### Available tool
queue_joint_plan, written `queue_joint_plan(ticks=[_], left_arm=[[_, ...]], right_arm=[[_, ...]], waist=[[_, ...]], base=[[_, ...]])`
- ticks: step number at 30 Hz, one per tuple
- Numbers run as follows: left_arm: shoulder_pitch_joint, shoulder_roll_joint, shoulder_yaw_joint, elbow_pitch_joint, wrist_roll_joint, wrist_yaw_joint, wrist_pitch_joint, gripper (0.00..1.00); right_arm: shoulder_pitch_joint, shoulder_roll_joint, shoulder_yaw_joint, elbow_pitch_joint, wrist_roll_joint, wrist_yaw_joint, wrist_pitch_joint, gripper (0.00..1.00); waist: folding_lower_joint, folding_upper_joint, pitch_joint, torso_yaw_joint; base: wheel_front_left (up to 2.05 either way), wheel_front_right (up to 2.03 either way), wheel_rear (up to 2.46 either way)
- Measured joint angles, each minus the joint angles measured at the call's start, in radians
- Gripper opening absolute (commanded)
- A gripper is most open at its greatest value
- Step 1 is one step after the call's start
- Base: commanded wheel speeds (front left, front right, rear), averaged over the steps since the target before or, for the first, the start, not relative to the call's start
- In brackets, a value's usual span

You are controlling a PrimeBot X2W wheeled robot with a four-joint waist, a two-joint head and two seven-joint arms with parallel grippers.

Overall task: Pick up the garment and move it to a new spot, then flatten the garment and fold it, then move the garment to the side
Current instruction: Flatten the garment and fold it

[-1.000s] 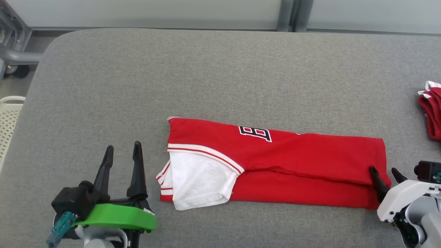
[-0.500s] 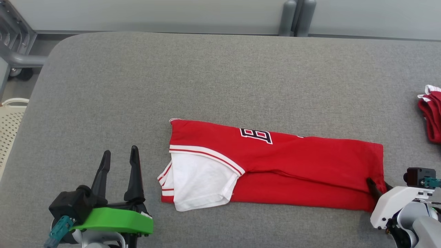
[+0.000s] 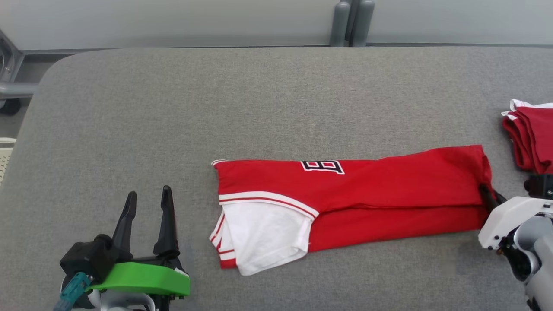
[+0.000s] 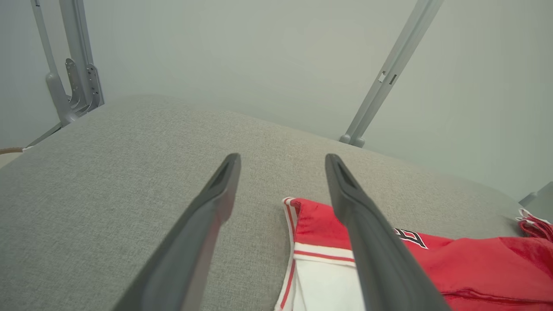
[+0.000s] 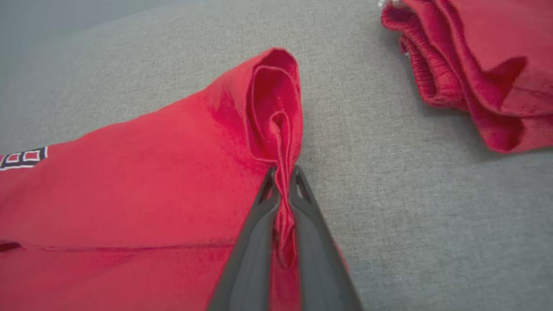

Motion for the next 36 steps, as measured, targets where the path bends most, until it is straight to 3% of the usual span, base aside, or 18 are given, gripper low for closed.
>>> queue_joint_plan(ticks=[7, 12, 20, 36], left_arm=[[-0.001, 0.002, -0.004, -0.011, 0.001, 0.003, 0.002, 1.0], [-0.001, 0.002, -0.007, -0.011, 0.002, 0.003, 0.003, 1.0], [-0.002, 0.002, -0.01, -0.003, 0.002, 0.003, 0.003, 1.0], [-0.004, -0.001, -0.019, 0.006, 0.0, 0.004, 0.001, 1.0]], right_arm=[[-0.056, -0.127, -0.015, -0.007, 0.005, 0.0, 0.004, 0.0], [-0.065, -0.175, -0.038, -0.003, 0.0, 0.0, 0.005, 0.0], [-0.068, -0.121, -0.004, -0.115, 0.026, 0.0, 0.031, 0.0], [0.056, -0.019, 0.1, -0.513, 0.095, -0.001, 0.167, 0.0]], waist=[[0.0, 0.0001, 0.003, -0.055], [0.0, 0.0, 0.01, -0.083], [0.0, 0.0, 0.012, -0.121], [0.0, 0.0, -0.012, -0.15]], base=[[0.0, 0.0, 0.0], [0.0, 0.0, 0.0], [0.0, 0.0, 0.0], [0.0, 0.0, 0.0]])
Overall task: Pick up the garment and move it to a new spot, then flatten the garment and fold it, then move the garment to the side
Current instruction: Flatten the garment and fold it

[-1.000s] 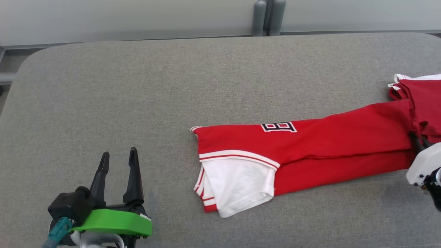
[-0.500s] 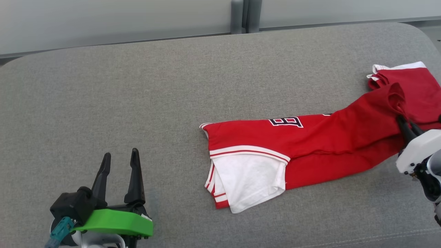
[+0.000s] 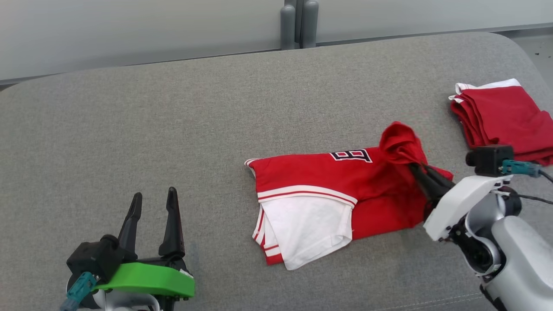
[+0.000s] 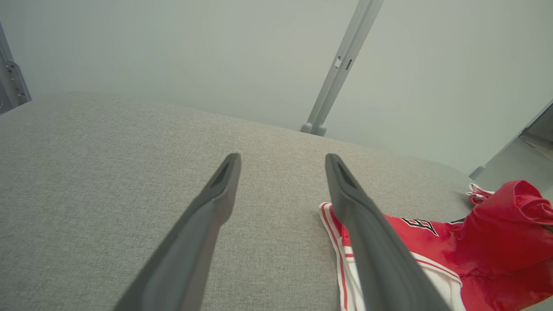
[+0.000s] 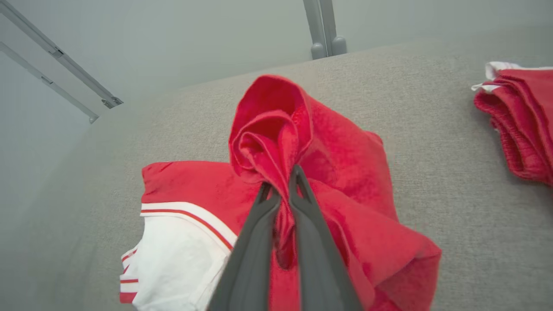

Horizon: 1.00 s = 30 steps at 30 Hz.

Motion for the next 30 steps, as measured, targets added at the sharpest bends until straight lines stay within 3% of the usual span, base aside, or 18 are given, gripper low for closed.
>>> queue_joint_plan(ticks=[6, 12, 19, 28, 30], left_arm=[[-0.008, -0.004, -0.008, 0.006, 0.0, -0.007, -0.002, 1.0], [-0.023, -0.012, -0.016, 0.017, -0.004, -0.019, -0.003, 1.0], [-0.041, -0.03, -0.029, 0.036, -0.006, -0.032, -0.007, 1.0], [-0.059, -0.036, -0.038, 0.056, -0.006, -0.045, -0.01, 1.0], [-0.06, -0.036, -0.038, 0.059, -0.006, -0.045, -0.011, 1.0]], right_arm=[[0.024, 0.095, 0.053, -0.108, -0.011, 0.0, 0.064, 0.0], [0.026, 0.211, 0.093, -0.119, -0.045, 0.0, 0.088, 0.0], [-0.006, 0.314, 0.117, -0.008, -0.086, 0.0, 0.065, 0.0], [-0.072, 0.355, 0.13, 0.201, -0.126, 0.0, -0.012, 0.0], [-0.088, 0.36, 0.136, 0.244, -0.126, 0.0, -0.03, 0.14]], waist=[[0.0, 0.0, 0.0, 0.013], [0.0, -0.0001, 0.0, 0.039], [0.0, -0.0001, 0.004, 0.082], [0.0, -0.0001, 0.018, 0.134], [0.0, -0.0001, 0.022, 0.141]], base=[[0.0, 0.0, 0.0], [0.0, 0.0, 0.0], [0.0, 0.0, 0.0], [0.0, 0.0, 0.0], [0.0, 0.0, 0.0]])
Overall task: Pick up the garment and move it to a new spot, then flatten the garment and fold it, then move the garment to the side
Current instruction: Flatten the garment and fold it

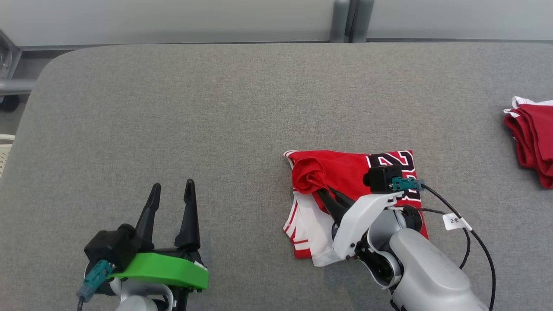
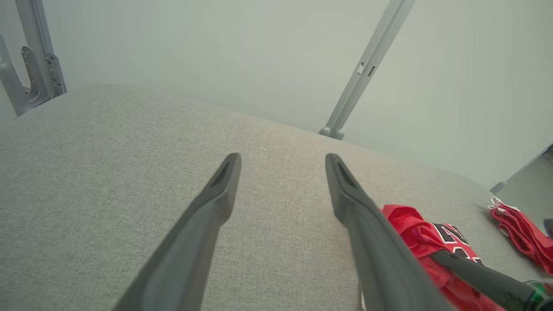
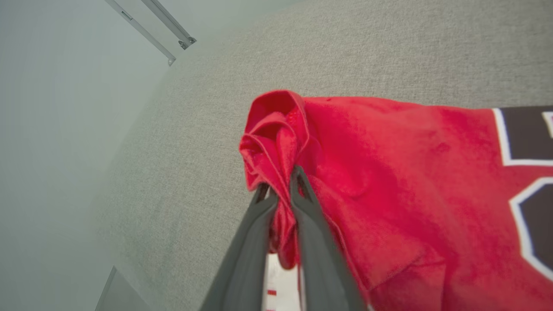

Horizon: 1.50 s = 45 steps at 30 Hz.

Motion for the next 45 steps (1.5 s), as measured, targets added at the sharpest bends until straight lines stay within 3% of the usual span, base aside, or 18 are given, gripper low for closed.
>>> queue_joint_plan(ticks=[3, 6, 8, 15, 20, 24, 28, 34, 37, 45], left_arm=[[-0.003, -0.001, 0.0, 0.003, 0.0, -0.001, 0.0, 1.0], [-0.006, -0.002, -0.001, 0.006, 0.0, -0.001, 0.0, 1.0], [-0.009, -0.002, -0.001, 0.007, 0.0, -0.002, 0.0, 1.0], [-0.012, -0.001, -0.004, 0.01, 0.002, -0.004, 0.0, 1.0], [-0.012, -0.001, -0.007, 0.01, 0.002, 0.001, -0.001, 1.0], [-0.011, -0.001, -0.012, 0.007, 0.003, 0.002, -0.001, 1.0], [-0.008, -0.003, -0.03, 0.006, 0.01, 0.002, 0.0, 1.0], [0.0, -0.016, -0.056, 0.009, 0.016, 0.002, 0.004, 1.0], [0.002, -0.017, -0.063, 0.01, 0.018, 0.002, 0.004, 1.0], [0.002, -0.013, -0.069, 0.012, 0.019, 0.002, 0.01, 1.0]], right_arm=[[-0.026, 0.005, 0.005, 0.053, 0.002, 0.0, -0.033, 0.35], [-0.044, 0.004, 0.039, 0.078, 0.046, 0.0, -0.061, 0.5], [-0.051, 0.006, 0.081, 0.08, 0.085, 0.0, -0.079, 1.0], [-0.084, 0.006, 0.201, 0.059, 0.202, 0.0, -0.141, 1.0], [-0.108, 0.008, 0.207, 0.024, 0.247, 0.0, -0.229, 1.0], [-0.127, -0.005, 0.145, 0.037, 0.178, 0.0, -0.296, 1.0], [-0.118, -0.059, 0.063, 0.035, 0.116, 0.0, -0.32, 1.0], [-0.025, -0.126, -0.075, -0.018, -0.004, 0.0, -0.332, 1.0], [0.024, -0.129, -0.126, -0.053, -0.039, 0.0, -0.332, 1.0], [0.116, -0.124, -0.141, -0.122, -0.145, 0.0, -0.333, 1.0]], waist=[[0.0, 0.0, 0.005, 0.006], [0.0, 0.0, 0.008, 0.009], [0.0, 0.0, 0.008, 0.01], [0.0, 0.0, 0.006, 0.006], [0.0, 0.0002, 0.0, -0.002], [0.0, 0.0002, -0.008, -0.012], [0.0, 0.0002, -0.017, -0.025], [0.0, 0.0002, -0.029, -0.055], [0.0, 0.0002, -0.032, -0.068], [0.0, 0.0002, -0.035, -0.08]], base=[[0.0, 0.0, 0.0], [0.0, 0.0, 0.0], [0.0, 0.0, 0.0], [0.0, 0.0, 0.0], [0.0, 0.0, 0.0], [0.0, 0.0, 0.0], [0.0, 0.0, 0.0], [0.0, 0.0, 0.0], [0.0, 0.0, 0.0], [0.0, 0.0, 0.0]])
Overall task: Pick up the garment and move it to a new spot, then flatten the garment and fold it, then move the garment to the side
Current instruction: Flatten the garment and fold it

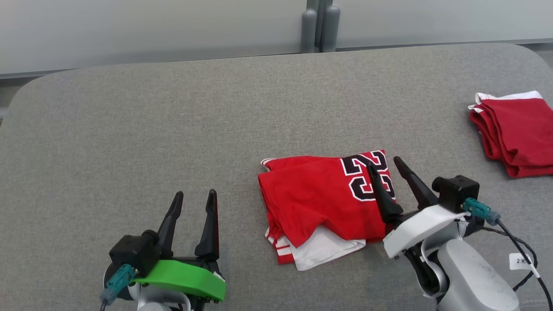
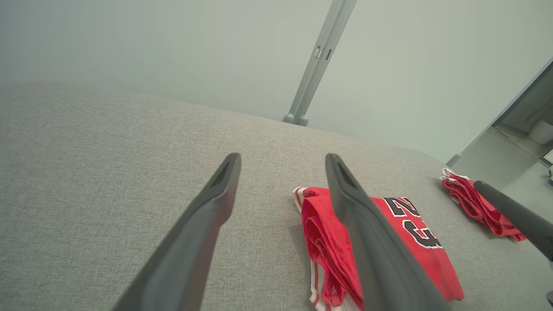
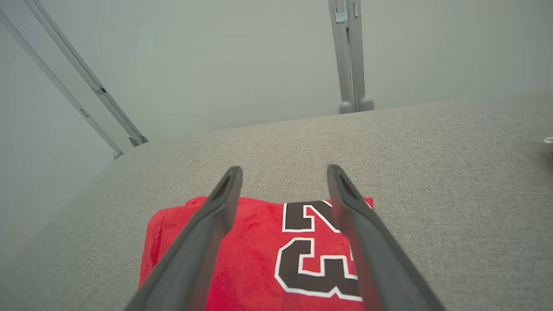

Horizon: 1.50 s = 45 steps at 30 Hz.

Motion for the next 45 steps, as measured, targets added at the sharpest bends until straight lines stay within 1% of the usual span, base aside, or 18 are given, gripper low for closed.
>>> queue_joint_plan(ticks=[1, 2, 3, 4, 5, 11, 13, 17, 22, 27, 33, 36, 39, 41, 45], left_arm=[[0.0, 0.001, -0.002, 0.001, 0.0, 0.0, 0.001, 1.0], [0.0, 0.001, -0.002, 0.001, 0.0, 0.0, 0.004, 1.0], [0.0, 0.002, -0.003, 0.0, 0.0, 0.0, 0.004, 1.0], [0.0, 0.004, -0.002, 0.0, 0.0, 0.0, 0.004, 1.0], [0.0, 0.006, -0.002, -0.001, 0.0, 0.001, 0.007, 1.0], [0.0, 0.012, -0.001, -0.005, 0.0, 0.007, 0.008, 1.0], [-0.001, 0.012, -0.002, -0.007, 0.0, 0.008, 0.009, 1.0], [-0.002, 0.012, -0.001, -0.008, 0.0, 0.008, 0.011, 1.0], [-0.007, 0.011, 0.001, -0.007, 0.0, 0.009, 0.008, 1.0], [-0.015, 0.01, 0.007, -0.006, 0.0, 0.009, 0.003, 1.0], [-0.023, 0.005, 0.011, -0.003, 0.0, 0.007, -0.002, 1.0], [-0.026, 0.003, 0.016, -0.001, 0.0, 0.007, -0.003, 1.0], [-0.026, 0.003, 0.02, 0.0, 0.0, 0.007, -0.006, 1.0], [-0.026, 0.003, 0.023, 0.0, 0.0, 0.007, -0.007, 1.0], [-0.026, 0.005, 0.027, 0.001, 0.0, 0.008, -0.01, 1.0]], right_arm=[[0.008, 0.003, 0.002, -0.003, -0.014, 0.0, 0.0, 1.0], [0.016, 0.007, 0.002, -0.005, -0.021, 0.0, 0.0, 0.62], [0.024, 0.01, 0.004, -0.005, -0.03, 0.0, 0.0, 0.27], [0.03, 0.011, 0.006, -0.004, -0.041, 0.0, 0.0, 0.09], [0.032, 0.012, 0.008, -0.004, -0.051, 0.0, 0.0, 0.0], [0.044, 0.016, 0.025, 0.014, -0.106, 0.0, 0.0, 0.0], [0.043, 0.005, 0.035, 0.034, -0.15, 0.0, 0.0, 0.0], [0.043, 0.004, 0.045, 0.071, -0.202, 0.0, 0.0, 0.0], [0.039, 0.0, 0.087, 0.111, -0.254, 0.0, 0.0, 0.0], [0.015, 0.003, 0.13, 0.162, -0.258, 0.0, 0.0, 0.0], [-0.022, 0.021, 0.251, 0.209, -0.233, 0.0, 0.0, 0.0], [-0.039, 0.017, 0.296, 0.23, -0.219, 0.0, 0.0, 0.0], [-0.053, 0.011, 0.316, 0.222, -0.215, 0.0, 0.0, 0.0], [-0.06, 0.001, 0.312, 0.19, -0.224, 0.0, 0.0, 0.0], [-0.06, -0.022, 0.263, 0.095, -0.249, 0.0, 0.0, 0.0]], waist=[[0.0, 0.0, 0.0, 0.002], [0.0, 0.0, 0.001, 0.006], [0.0, 0.0, 0.001, 0.01], [0.0, 0.0, 0.002, 0.014], [0.0, 0.0, 0.003, 0.019], [0.0, 0.0, 0.008, 0.046], [0.0, 0.0, 0.012, 0.059], [0.0, 0.0, 0.024, 0.089], [0.0, 0.0, 0.042, 0.125], [0.0, 0.0, 0.067, 0.152], [0.0, 0.0, 0.093, 0.169], [0.0, 0.0, 0.1, 0.169], [0.0, 0.0, 0.101, 0.163], [0.0, 0.0, 0.101, 0.157], [0.0, 0.0, 0.095, 0.141]], base=[[0.0, 0.0, 0.0], [0.0, 0.0, 0.0], [0.0, 0.0, 0.0], [0.0, 0.0, 0.0], [0.0, 0.0, 0.0], [0.0, 0.0, 0.0], [0.0, 0.0, 0.0], [0.0, 0.0, 0.0], [0.0, 0.0, 0.0], [0.0, 0.0, 0.0], [0.0, 0.0, 0.0], [0.0, 0.0, 0.0], [0.0, 0.0, 0.0], [0.0, 0.0, 0.0], [0.0, 0.0, 0.0]])
